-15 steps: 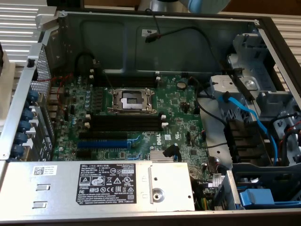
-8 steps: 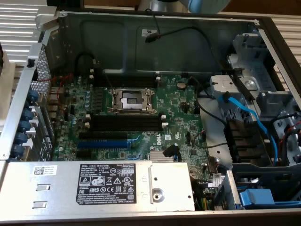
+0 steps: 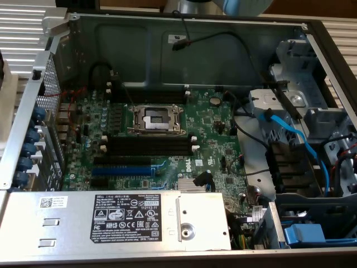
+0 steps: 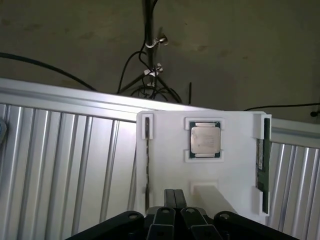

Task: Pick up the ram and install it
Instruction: 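Pick up the ram and move it above insertion slot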

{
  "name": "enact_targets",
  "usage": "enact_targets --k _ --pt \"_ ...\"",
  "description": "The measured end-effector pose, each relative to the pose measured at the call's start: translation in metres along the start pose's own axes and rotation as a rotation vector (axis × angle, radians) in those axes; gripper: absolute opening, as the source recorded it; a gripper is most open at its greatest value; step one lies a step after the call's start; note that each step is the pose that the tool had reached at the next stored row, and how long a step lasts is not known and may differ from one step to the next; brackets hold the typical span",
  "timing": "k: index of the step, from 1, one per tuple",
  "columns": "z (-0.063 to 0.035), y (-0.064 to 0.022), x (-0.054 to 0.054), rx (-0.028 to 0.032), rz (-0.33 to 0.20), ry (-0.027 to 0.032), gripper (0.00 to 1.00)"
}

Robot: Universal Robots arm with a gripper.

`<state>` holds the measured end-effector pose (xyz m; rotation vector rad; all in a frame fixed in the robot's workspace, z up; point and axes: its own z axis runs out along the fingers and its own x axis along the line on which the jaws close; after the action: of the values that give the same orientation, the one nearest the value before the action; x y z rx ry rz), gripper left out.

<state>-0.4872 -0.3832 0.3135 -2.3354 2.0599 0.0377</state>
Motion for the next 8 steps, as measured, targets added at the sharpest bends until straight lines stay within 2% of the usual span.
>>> enact_targets --k 4,6,8 --pt "0.0031 0.0001 0.0 -0.0154 0.001 -0.0088 0.1" --pt "0.0057 0.0001 0.0002 -0.0191 0.001 -0.0117 0.1" --pt "0.0092 0.0001 0.0006 -0.0199 0.001 -0.0129 0.1"
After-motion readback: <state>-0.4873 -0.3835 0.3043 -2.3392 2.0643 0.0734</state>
